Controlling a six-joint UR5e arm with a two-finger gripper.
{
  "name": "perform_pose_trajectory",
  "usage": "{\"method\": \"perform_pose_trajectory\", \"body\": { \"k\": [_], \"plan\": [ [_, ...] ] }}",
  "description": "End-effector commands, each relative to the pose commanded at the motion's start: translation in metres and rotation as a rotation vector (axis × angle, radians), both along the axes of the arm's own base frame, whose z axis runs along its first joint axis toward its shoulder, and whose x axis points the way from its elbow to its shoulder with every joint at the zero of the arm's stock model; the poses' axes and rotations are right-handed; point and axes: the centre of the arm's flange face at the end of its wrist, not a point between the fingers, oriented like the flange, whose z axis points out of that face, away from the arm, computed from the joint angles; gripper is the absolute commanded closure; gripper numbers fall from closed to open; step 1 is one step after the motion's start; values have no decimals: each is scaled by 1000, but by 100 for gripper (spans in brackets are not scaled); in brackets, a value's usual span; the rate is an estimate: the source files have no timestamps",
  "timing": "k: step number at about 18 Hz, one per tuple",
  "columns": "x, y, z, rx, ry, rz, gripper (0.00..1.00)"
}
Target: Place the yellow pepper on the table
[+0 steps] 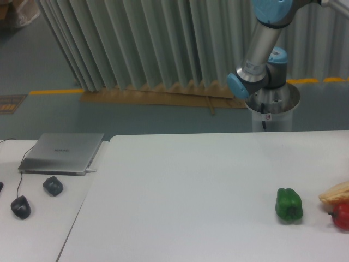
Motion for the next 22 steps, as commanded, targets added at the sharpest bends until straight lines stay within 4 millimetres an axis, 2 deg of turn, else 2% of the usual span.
{"method": "perform_pose_trajectory", "body": {
  "k": [2, 7, 11, 12, 19, 22],
  "plan": [
    [1, 10, -8, 3, 6, -11, 0],
    [-2, 13, -2, 7, 23, 3, 0],
    [-3, 19, -13, 2, 12, -14, 0],
    [-3, 26, -21, 2, 12, -25, 0],
    [-7, 17, -20, -18, 21, -76, 0],
    [-9, 13, -10, -61, 40, -94, 0]
  ]
}}
